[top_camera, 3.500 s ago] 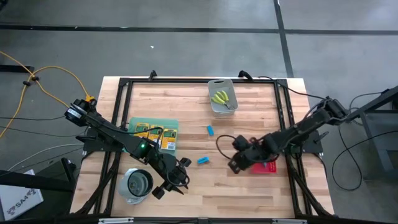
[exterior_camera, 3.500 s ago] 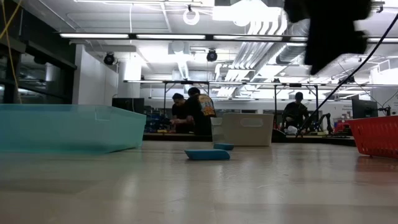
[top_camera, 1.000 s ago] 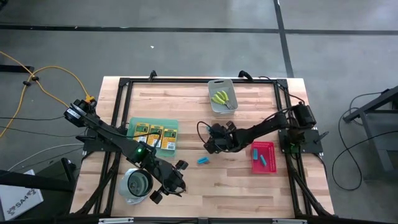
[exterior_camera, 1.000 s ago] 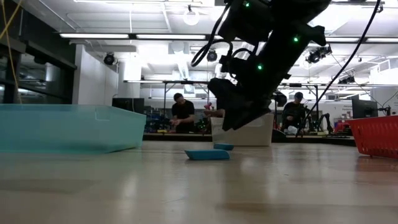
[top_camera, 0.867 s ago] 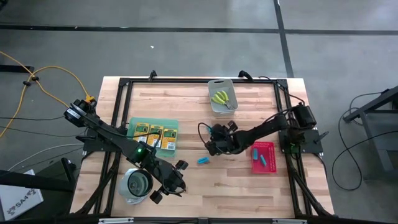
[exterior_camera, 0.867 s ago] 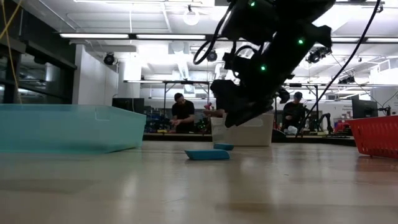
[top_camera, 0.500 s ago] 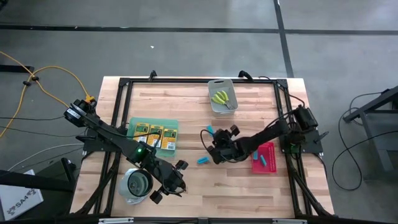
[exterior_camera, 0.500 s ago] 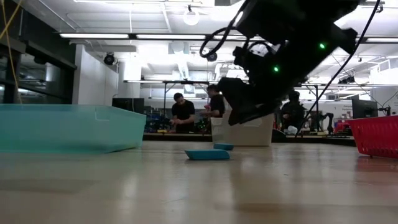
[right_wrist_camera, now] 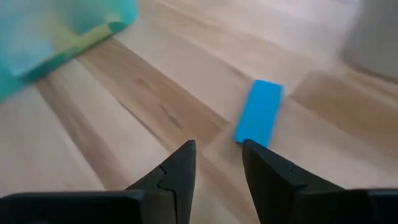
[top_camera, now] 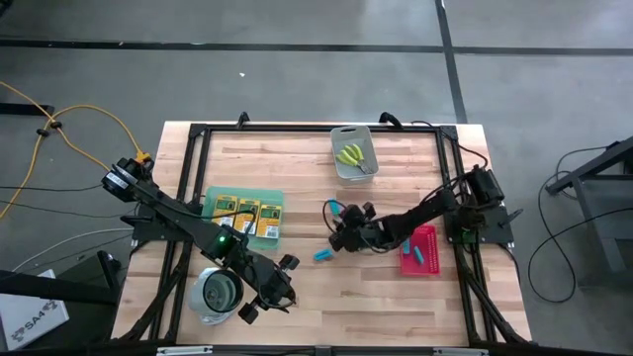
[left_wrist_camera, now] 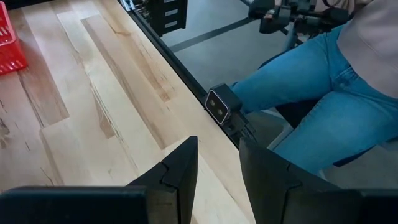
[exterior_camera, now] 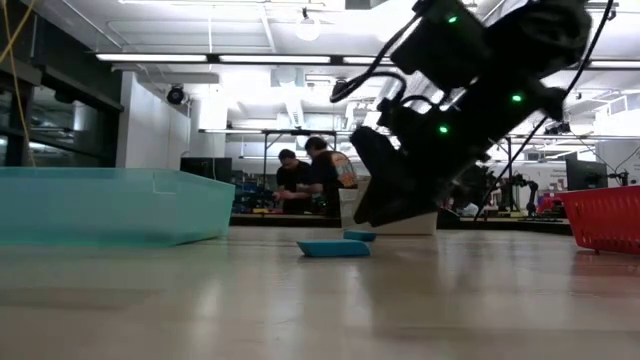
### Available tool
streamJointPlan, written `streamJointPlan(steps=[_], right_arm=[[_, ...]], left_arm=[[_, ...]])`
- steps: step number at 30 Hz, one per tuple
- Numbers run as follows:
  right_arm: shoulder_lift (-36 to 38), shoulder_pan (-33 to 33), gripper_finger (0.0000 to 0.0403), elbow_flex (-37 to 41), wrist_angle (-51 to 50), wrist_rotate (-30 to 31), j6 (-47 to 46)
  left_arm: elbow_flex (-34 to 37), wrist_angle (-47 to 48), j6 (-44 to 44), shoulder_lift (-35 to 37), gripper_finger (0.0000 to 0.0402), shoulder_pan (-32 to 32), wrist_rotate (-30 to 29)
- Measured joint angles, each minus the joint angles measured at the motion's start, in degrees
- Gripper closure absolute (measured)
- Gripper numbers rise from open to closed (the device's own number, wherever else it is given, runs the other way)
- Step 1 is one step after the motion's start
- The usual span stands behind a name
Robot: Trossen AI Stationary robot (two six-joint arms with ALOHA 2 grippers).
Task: Pick & Place School Supplies
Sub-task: Put the blue eraser into the red bin
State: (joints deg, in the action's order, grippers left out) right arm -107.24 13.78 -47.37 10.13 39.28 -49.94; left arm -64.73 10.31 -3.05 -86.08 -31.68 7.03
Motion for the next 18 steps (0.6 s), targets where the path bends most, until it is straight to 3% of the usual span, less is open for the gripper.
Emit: streamJointPlan(steps=[7,18], right_arm=[[0.15,-5.42,0.0279,-0.02,2.51,-10.89,-4.21],[0.22,-6.44,0.0279,-0.04,2.62,-11.32,-2.33]], left_arm=[[0.0,0.02,0.0,-0.02,0.0287,0.0,0.0],[0.0,0.55,0.02,-0.02,0.0287,0.0,0.0]])
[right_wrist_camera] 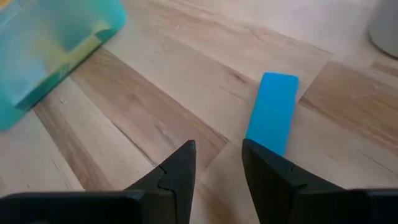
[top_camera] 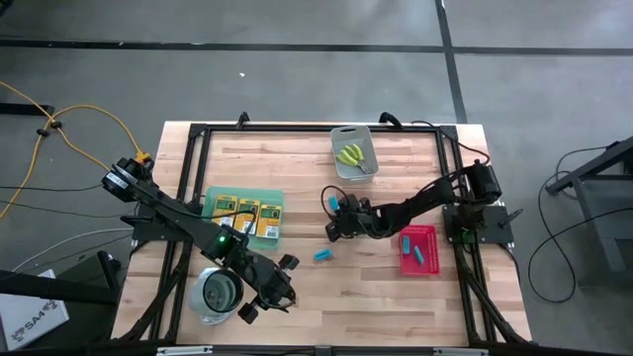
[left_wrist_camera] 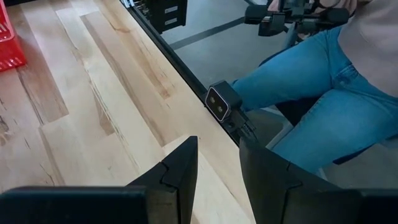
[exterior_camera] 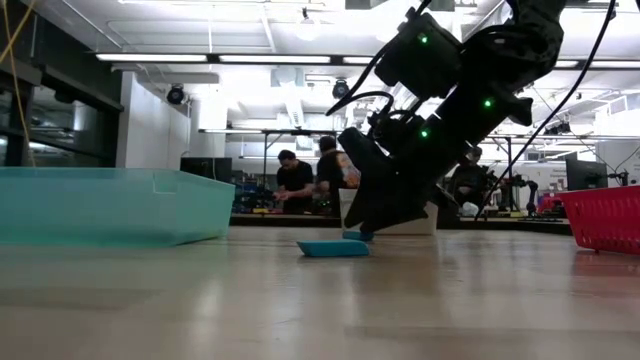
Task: Pick & Place School Supplies
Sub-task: Put the blue eraser into the red bin
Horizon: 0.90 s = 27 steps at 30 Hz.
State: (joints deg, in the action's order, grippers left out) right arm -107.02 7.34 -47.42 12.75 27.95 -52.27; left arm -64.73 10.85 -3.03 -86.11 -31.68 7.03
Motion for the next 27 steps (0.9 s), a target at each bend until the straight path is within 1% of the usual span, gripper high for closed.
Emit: streamJointPlan(steps=[5,10,13,16,25,27], right_arm=[[0.0,0.92,0.0279,0.0,1.37,-0.91,0.09],[0.0,1.87,0.0279,0.0,6.91,-0.77,4.04],[0.02,2.2,0.0279,0.0,10.14,1.6,7.35],[0.56,1.83,0.0279,-0.01,10.21,3.91,8.86],[0.57,-0.39,0.0279,0.0,2.05,4.18,4.45],[0.57,-0.42,0.0279,0.0,0.89,5.03,4.24]], left_arm=[[0.0,-0.02,0.02,0.0,0.0287,0.0,0.0],[0.0,-0.07,0.02,0.0,0.0287,0.0,0.0],[0.0,-0.09,0.02,0.0,0.0287,0.0,0.0],[0.0,-0.1,0.01,0.0,0.0287,-0.02,0.0],[0.0,-0.09,-0.28,0.0,0.0287,-0.02,0.0],[0.0,-0.09,-0.29,0.0,0.0287,-0.01,0.0]])
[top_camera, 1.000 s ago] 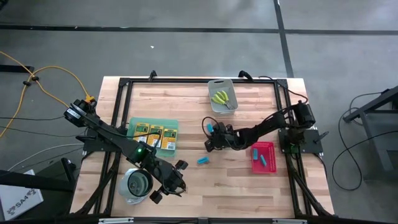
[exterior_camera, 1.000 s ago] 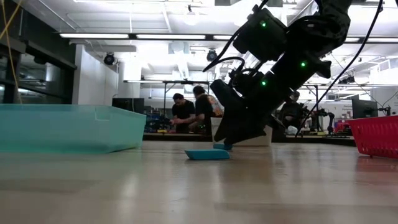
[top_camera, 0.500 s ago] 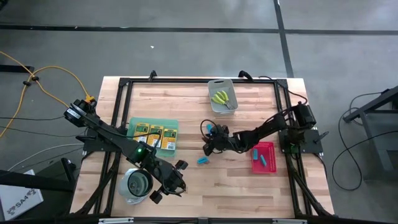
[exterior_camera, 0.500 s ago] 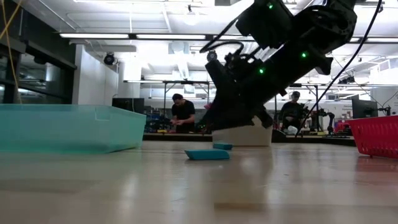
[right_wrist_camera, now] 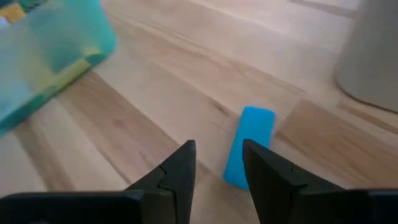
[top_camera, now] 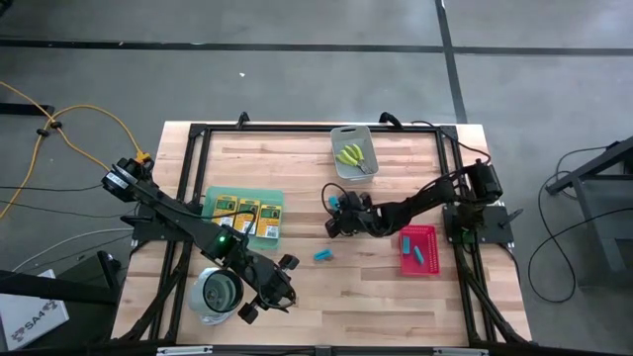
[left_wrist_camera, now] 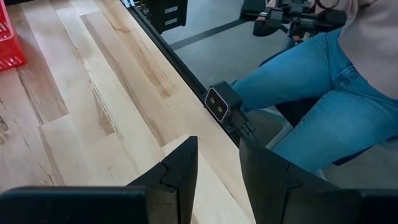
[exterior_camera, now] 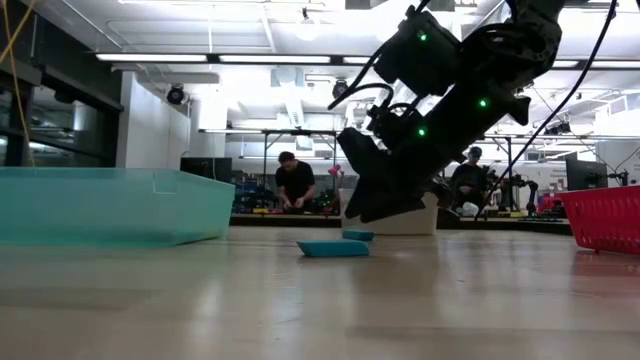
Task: Pick & Place School Supplies
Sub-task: Put the blue eraser into the red bin
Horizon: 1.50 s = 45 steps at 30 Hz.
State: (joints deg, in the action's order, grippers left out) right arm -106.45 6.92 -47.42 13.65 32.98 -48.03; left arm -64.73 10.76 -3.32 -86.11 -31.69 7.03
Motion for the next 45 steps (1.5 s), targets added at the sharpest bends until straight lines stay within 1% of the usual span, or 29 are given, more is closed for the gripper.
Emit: streamJointPlan(steps=[11,16,22,25,31,34,45], right_arm=[[0.0,-1.01,0.0279,0.0,-2.25,0.97,0.23],[0.0,-1.84,0.0279,0.0,-5.44,-1.52,-0.33],[0.0,-2.18,0.0276,0.0,-5.68,-2.77,-0.25],[0.0,-2.18,0.0262,0.0,-5.7,-3.11,-0.23],[0.0,-2.21,0.0219,0.0,-5.56,-3.17,-0.33],[0.0,-2.21,0.0211,0.0,-5.29,-3.16,-0.33],[-0.04,-2.21,0.0232,0.0,-4.15,-3.13,-0.37]], left_arm=[[0.0,-0.02,-0.06,-0.02,0.0287,-0.01,0.0],[0.02,-0.05,-0.17,-0.02,0.0287,-0.01,0.0],[0.02,-0.07,-0.16,-0.01,0.0287,0.01,0.0],[0.02,-0.07,-0.15,0.0,0.0287,-0.01,0.0],[0.02,-0.05,-0.15,-0.02,0.0287,0.0,0.0],[0.02,-0.04,-0.15,-0.01,0.0287,-0.01,0.0],[0.02,-0.07,-0.13,-0.02,0.0287,-0.01,0.0]])
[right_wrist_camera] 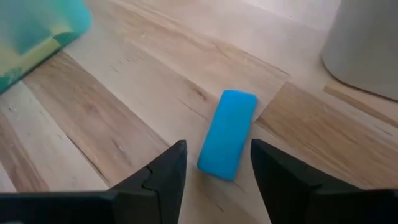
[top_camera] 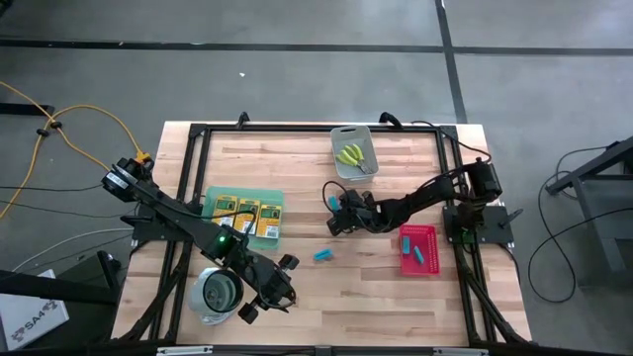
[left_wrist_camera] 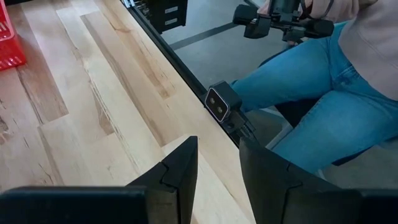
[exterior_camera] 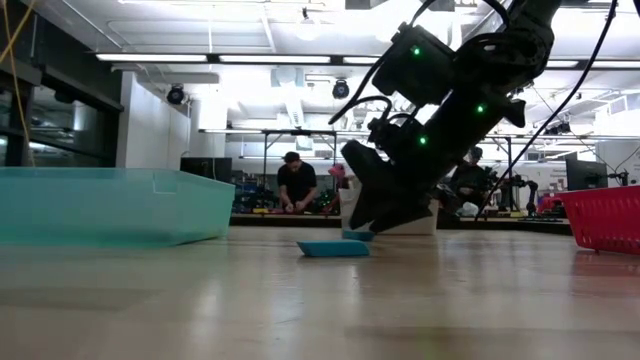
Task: Pick & Place School Supplies
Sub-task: Put the blue eraser into the red bin
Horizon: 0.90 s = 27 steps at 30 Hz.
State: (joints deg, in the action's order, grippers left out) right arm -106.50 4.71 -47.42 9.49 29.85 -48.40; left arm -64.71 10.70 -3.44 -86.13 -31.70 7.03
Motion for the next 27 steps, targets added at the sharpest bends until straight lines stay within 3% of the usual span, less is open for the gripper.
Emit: streamJointPlan(steps=[16,27], right_arm=[[-3.48,-1.18,0.0236,-0.15,3.85,0.63,0.14],[-3.56,-1.26,0.0317,-0.09,3.63,0.81,0.0]], left_arm=[[0.0,0.0,0.02,0.0,0.0287,0.0,0.11],[0.0,-0.02,0.0,0.0,0.0287,0.01,0.16]])
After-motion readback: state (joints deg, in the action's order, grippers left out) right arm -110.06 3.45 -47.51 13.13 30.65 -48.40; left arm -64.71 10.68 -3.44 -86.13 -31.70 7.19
